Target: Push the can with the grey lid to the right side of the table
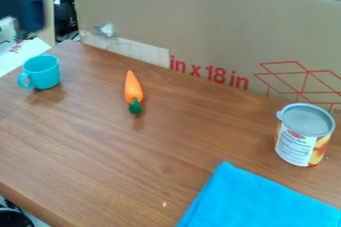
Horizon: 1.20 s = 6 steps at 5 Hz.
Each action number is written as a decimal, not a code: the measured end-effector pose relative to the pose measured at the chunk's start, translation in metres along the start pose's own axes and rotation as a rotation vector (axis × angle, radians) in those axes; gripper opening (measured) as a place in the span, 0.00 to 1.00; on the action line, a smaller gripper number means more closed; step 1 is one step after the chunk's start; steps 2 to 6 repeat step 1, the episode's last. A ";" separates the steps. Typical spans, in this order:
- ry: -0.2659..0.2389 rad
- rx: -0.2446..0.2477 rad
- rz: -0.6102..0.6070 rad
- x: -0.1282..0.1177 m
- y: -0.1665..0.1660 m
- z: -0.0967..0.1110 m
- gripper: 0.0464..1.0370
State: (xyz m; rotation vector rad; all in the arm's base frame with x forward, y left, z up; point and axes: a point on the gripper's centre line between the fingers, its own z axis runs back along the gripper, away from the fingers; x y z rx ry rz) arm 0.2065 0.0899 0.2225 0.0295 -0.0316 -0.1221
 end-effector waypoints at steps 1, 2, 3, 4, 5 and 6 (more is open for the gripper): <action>0.044 0.091 -0.002 -0.028 0.046 -0.014 0.96; 0.044 0.091 -0.002 -0.028 0.046 -0.014 0.96; 0.044 0.091 -0.002 -0.028 0.046 -0.014 0.96; 0.044 0.091 -0.002 -0.028 0.046 -0.014 0.96; 0.044 0.091 -0.002 -0.028 0.046 -0.014 0.96; 0.044 0.091 -0.002 -0.028 0.046 -0.014 0.96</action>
